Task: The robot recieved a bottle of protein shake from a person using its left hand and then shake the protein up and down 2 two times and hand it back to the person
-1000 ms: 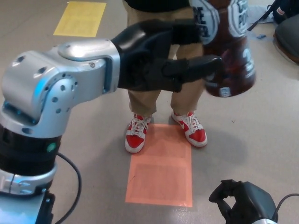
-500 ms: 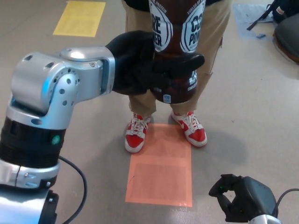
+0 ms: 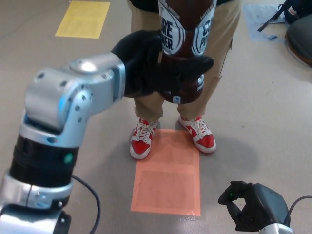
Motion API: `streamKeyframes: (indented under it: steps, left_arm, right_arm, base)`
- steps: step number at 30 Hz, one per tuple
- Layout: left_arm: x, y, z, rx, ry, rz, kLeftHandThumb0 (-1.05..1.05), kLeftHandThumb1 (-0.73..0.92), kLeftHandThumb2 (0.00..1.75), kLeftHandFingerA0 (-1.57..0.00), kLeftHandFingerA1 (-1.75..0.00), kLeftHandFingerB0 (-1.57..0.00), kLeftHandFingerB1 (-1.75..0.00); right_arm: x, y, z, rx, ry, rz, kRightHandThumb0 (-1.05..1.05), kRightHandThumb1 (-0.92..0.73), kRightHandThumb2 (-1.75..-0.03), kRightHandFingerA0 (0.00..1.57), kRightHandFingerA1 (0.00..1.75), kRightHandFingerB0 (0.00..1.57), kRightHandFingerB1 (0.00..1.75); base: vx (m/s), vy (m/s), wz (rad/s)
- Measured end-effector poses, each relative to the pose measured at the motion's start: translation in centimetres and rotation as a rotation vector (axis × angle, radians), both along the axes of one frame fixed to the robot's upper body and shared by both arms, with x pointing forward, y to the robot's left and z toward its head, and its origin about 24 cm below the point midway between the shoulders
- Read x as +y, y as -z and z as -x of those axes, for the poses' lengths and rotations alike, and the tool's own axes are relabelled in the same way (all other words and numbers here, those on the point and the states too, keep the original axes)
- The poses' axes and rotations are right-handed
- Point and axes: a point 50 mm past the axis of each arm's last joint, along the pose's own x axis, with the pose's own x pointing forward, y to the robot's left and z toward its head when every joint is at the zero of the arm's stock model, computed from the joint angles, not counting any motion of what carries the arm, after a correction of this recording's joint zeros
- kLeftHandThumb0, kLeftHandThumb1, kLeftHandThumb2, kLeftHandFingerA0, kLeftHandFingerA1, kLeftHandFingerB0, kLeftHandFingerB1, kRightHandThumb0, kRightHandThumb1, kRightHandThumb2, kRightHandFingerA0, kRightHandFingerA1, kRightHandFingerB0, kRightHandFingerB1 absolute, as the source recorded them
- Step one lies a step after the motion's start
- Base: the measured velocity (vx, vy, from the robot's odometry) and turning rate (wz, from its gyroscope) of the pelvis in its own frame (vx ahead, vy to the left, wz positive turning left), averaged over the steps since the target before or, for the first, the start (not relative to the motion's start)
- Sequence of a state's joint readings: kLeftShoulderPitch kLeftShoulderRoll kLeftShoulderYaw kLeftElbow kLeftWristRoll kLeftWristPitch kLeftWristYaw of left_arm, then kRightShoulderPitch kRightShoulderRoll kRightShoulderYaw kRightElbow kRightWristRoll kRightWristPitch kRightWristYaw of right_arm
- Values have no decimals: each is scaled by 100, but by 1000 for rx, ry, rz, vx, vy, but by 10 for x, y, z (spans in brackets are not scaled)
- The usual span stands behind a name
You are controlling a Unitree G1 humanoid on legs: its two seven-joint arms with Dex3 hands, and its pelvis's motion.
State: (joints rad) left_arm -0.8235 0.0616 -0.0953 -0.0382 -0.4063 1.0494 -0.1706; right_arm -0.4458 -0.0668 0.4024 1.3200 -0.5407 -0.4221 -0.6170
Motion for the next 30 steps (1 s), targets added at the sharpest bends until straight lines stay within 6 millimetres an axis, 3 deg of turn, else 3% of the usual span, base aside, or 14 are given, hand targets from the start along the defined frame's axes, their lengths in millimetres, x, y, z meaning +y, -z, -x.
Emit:
streamKeyframes:
  steps: [1, 4, 8, 16, 18, 19, 22, 23, 26, 27, 30]
  left_arm:
    - [0, 2, 0, -12, -15, -4, -19, 86, 67, -115, -67, -79, -66]
    - [2, 7, -1, -39, -46, -14, -20, 86, 66, -113, -68, -75, -72]
    - [3, 10, -1, -80, -76, -27, -15, 83, 69, -113, -70, -74, -95]
    - [8, 21, -2, -143, -125, -55, -18, 85, 66, -109, -61, -68, -98]
    - [11, 28, -2, -143, -138, -62, -20, 84, 66, -111, -58, -70, -97]
    - [13, 33, -3, -140, -150, -72, -21, 84, 66, -113, -61, -67, -95]
    - [22, 53, -3, -110, -187, -104, -17, 87, 64, -108, -67, -63, -90]
    - [25, 59, -3, -99, -197, -110, -25, 85, 67, -110, -63, -65, -85]
    - [33, 78, -2, -62, -233, -135, -24, 84, 66, -111, -63, -66, -81]
    - [36, 85, -2, -48, -245, -143, -22, 85, 67, -111, -65, -66, -86]
    - [45, 104, 0, -8, -279, -169, -22, 85, 67, -110, -65, -66, -87]
  right_arm:
    - [0, 0, 0, 0, 0, 0, -46, -56, -109, 94, 98, 93, 81]
    - [0, 0, 0, 0, -1, 0, -47, -56, -108, 94, 99, 92, 81]
    - [0, 0, 0, 0, -1, 0, -47, -57, -107, 93, 112, 94, 80]
    - [0, 0, 0, 0, 0, -2, -49, -50, -113, 97, 111, 92, 87]
    - [0, 0, 0, 0, 1, -2, -46, -53, -112, 92, 107, 95, 79]
    - [0, 0, 0, -1, 1, -3, -45, -51, -115, 92, 101, 95, 78]
    - [0, 0, 0, -1, 4, -6, -47, -55, -113, 91, 110, 94, 79]
    - [0, 0, 0, -1, 6, -6, -46, -53, -116, 98, 109, 92, 86]
    - [0, 0, 0, -1, 8, -9, -45, -53, -116, 99, 110, 93, 87]
    - [0, 0, 0, -1, 9, -9, -45, -53, -111, 96, 110, 96, 78]
    - [0, 0, -1, -2, 12, -11, -46, -51, -113, 99, 107, 93, 83]
  base:
    - [0, 0, 0]
    - [0, 0, 0]
    - [0, 0, 0]
    - [0, 0, 0]
    - [0, 0, 0]
    - [0, 0, 0]
    - [0, 0, 0]
    - [0, 0, 0]
    - [0, 0, 0]
    - [0, 0, 0]
    - [0, 0, 0]
